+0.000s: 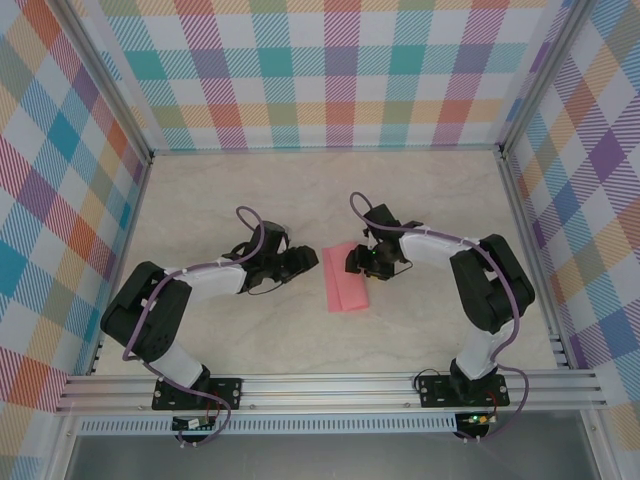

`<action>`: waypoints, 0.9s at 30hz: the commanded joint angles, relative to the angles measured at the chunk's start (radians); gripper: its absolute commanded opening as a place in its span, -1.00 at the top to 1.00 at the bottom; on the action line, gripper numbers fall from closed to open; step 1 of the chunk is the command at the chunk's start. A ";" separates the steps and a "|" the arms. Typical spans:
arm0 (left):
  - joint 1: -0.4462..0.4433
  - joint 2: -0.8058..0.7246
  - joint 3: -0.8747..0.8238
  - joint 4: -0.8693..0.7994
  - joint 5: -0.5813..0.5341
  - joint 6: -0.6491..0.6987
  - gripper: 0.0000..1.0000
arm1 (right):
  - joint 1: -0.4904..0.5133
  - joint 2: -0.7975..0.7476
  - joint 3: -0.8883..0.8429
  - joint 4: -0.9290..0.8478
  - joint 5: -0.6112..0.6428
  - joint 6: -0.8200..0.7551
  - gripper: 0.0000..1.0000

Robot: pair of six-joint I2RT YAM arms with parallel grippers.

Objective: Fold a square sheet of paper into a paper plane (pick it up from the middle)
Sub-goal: Fold the square sheet of paper in half at the center of the table, then hold the square sheet of paper at the center of the table.

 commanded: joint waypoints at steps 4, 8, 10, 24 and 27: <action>-0.031 0.047 0.034 0.064 0.042 -0.041 0.02 | 0.029 0.037 0.039 -0.016 0.010 -0.008 -0.18; -0.040 0.067 0.047 0.075 0.050 -0.047 0.08 | 0.041 0.050 0.050 -0.016 0.020 0.011 -0.19; -0.045 0.075 0.053 0.077 0.051 -0.047 0.11 | 0.048 0.059 0.059 -0.024 0.026 0.016 -0.20; -0.059 0.143 0.104 0.063 0.044 -0.048 0.27 | 0.087 0.100 0.081 -0.069 0.098 0.063 -0.39; -0.060 0.140 0.100 0.055 0.022 -0.049 0.30 | 0.092 0.113 0.084 -0.076 0.113 0.075 -0.43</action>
